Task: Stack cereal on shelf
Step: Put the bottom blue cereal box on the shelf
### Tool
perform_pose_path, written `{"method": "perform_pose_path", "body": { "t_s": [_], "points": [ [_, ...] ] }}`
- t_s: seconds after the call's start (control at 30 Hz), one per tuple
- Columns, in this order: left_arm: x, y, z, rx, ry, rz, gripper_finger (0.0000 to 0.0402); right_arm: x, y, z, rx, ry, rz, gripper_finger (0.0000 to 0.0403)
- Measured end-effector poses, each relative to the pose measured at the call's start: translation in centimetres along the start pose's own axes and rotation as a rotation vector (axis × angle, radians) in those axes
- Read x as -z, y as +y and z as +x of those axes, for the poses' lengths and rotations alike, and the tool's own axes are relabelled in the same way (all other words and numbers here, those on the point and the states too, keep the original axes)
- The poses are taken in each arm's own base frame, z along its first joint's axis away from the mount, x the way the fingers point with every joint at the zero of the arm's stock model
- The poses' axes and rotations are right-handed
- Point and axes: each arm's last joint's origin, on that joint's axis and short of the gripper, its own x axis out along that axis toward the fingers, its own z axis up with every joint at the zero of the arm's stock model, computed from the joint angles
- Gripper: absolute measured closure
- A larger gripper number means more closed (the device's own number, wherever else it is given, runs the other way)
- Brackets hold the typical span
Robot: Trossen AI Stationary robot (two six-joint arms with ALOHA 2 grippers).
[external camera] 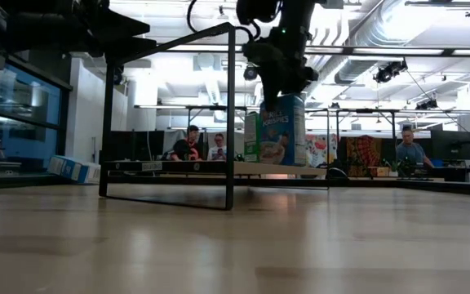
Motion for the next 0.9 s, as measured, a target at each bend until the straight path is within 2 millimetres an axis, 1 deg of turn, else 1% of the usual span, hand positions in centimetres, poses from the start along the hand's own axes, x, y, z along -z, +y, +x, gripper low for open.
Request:
{"method": "perform_pose_path", "body": {
  "t_s": [0.13, 0.3, 0.37, 0.47, 0.6, 0.73, 0.83, 0.9],
  "points": [
    [0.0, 0.0, 0.0, 0.0, 0.0, 0.0, 0.0204, -0.5, 0.0, -0.9, 0.007, -0.037, -0.024, 0.014],
    [0.0, 0.0, 0.0, 0.0, 0.0, 0.0, 0.0204, -1.0, 0.0, -3.0, 0.052, -0.074, -0.082, 0.0135],
    [0.0, 0.0, 0.0, 0.0, 0.001, 0.0, 0.0204, -0.9, 0.2, -4.1, 0.08, -0.078, -0.103, 0.0135],
    [0.1, 0.0, 0.0, 0.0, 0.007, -0.002, 0.0204, -0.3, 0.7, -5.5, 0.124, -0.064, -0.14, 0.0135],
    [0.1, 0.0, 0.0, 0.0, 0.008, -0.003, 0.0204, 1.6, 1.5, -6.6, 0.209, -0.009, -0.189, 0.0135],
    [0.1, 0.0, 0.0, -0.001, 0.008, -0.003, 0.0204, 4.6, 1.8, -7.5, 0.297, 0.059, -0.2, 0.0135],
    [0.1, 0.0, 0.0, 0.0, 0.008, -0.003, 0.0204, 6.8, 1.6, -8.6, 0.273, 0.036, -0.173, 0.0135],
    [0.1, 0.0, 0.0, 0.0, 0.007, -0.003, 0.0204, 8.4, 1.0, -9.6, 0.266, 0.024, -0.138, 0.0135]
  ]
}}
